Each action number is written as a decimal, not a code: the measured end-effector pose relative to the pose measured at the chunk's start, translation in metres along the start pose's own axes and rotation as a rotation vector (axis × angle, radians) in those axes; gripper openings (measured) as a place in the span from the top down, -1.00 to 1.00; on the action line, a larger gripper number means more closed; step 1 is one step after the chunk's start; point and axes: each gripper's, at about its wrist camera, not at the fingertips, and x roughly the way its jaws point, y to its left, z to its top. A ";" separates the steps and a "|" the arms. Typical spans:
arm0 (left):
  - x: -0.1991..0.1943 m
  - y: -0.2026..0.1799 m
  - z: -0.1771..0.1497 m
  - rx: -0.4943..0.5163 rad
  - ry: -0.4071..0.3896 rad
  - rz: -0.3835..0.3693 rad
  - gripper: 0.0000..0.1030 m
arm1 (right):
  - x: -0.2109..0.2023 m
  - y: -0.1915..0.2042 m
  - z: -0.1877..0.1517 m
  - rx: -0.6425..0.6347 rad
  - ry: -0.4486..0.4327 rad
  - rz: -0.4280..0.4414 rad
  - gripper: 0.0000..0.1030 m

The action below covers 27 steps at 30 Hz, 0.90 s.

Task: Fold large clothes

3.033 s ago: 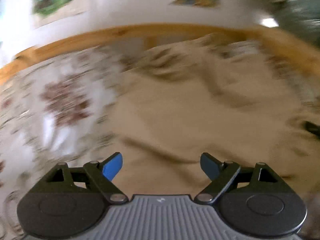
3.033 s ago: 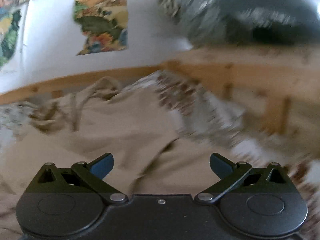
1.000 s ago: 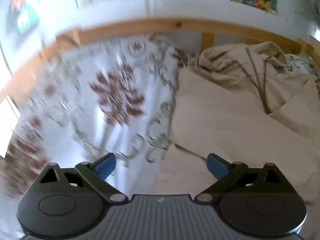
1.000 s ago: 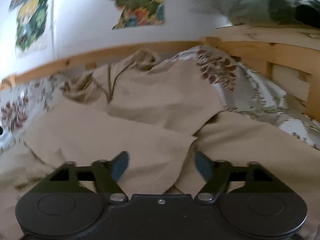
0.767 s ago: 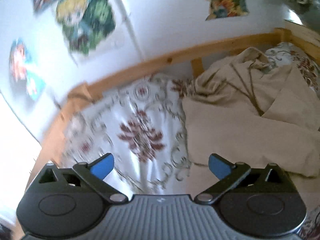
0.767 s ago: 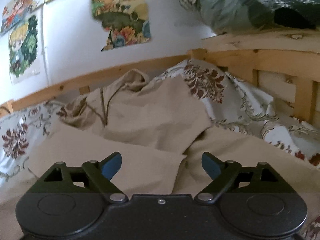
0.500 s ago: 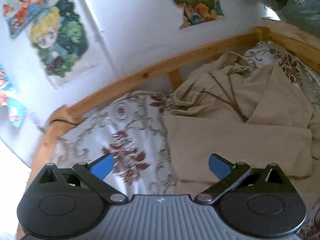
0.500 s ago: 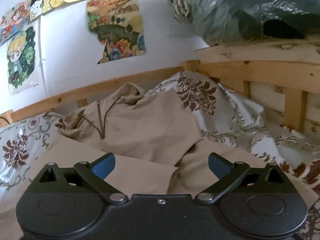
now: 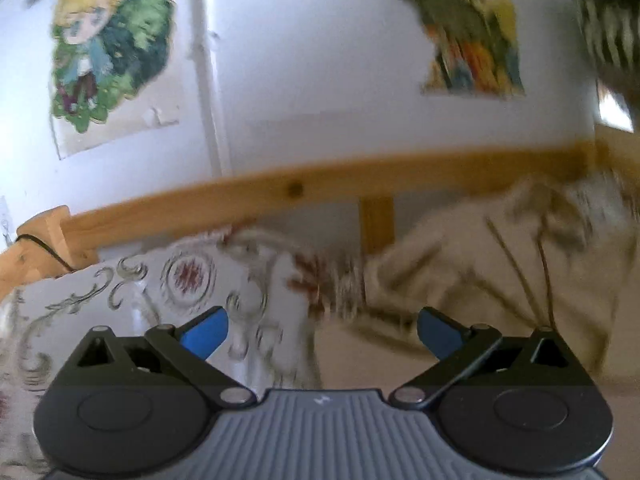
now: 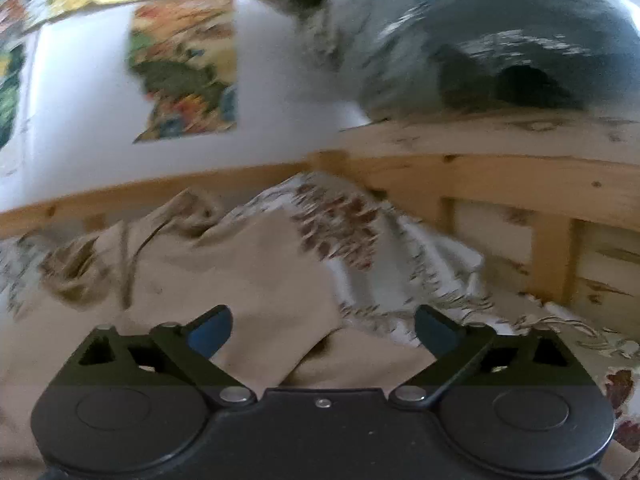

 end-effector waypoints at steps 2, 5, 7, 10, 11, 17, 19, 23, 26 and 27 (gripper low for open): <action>0.018 -0.002 -0.008 -0.021 -0.022 -0.005 -0.99 | 0.002 0.003 -0.006 -0.020 -0.009 -0.001 -0.75; 0.043 -0.009 -0.010 -0.053 -0.044 -0.044 -0.99 | 0.009 0.001 -0.006 -0.041 -0.004 -0.008 -0.67; 0.058 -0.013 -0.005 -0.077 -0.062 -0.081 -0.99 | 0.016 0.001 0.005 -0.028 0.004 -0.008 -0.58; 0.080 -0.021 0.005 -0.084 -0.084 -0.050 -0.96 | 0.032 0.010 0.033 -0.042 0.001 0.017 -0.58; 0.087 -0.023 0.008 -0.089 -0.088 -0.047 -0.96 | 0.042 0.014 0.045 -0.050 -0.001 0.037 -0.58; 0.128 -0.020 0.015 -0.108 0.009 -0.061 -0.72 | 0.134 0.053 0.106 -0.183 0.117 0.235 -0.57; 0.143 -0.013 0.017 -0.176 0.093 -0.074 -0.41 | 0.167 0.071 0.118 -0.228 0.166 0.243 -0.58; 0.164 -0.004 0.016 -0.248 0.196 -0.171 0.10 | 0.229 0.112 0.127 -0.201 0.257 0.206 -0.62; 0.171 -0.007 0.015 -0.241 0.236 -0.173 0.88 | 0.270 0.144 0.128 -0.184 0.292 0.223 -0.60; 0.167 -0.007 0.015 -0.255 0.213 -0.159 0.90 | 0.281 0.154 0.127 -0.189 0.298 0.223 -0.60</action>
